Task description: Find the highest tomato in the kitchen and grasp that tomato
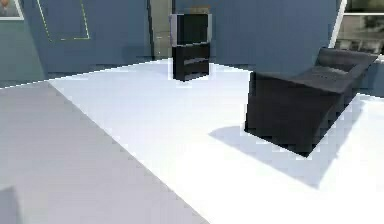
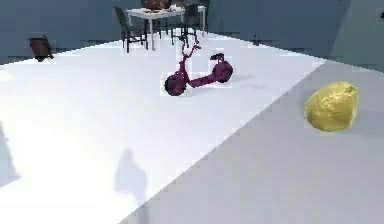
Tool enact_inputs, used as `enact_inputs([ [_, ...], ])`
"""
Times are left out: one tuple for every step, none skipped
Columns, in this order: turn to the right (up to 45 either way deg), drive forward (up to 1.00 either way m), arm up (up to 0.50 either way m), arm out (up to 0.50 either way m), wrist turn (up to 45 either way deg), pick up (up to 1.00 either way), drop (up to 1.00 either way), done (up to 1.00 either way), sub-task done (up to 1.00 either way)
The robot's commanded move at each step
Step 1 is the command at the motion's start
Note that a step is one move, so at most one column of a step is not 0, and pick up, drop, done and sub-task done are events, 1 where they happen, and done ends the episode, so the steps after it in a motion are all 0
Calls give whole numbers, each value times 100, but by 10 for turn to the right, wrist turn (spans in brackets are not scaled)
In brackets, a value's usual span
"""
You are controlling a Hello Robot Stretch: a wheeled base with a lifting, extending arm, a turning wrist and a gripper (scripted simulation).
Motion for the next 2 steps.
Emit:
enact_inputs([
  [450, 0, 0, 0, 0, 0, 0, 0, 0],
  [0, 15, 0, 0, 0, 0, 0, 0, 0],
])
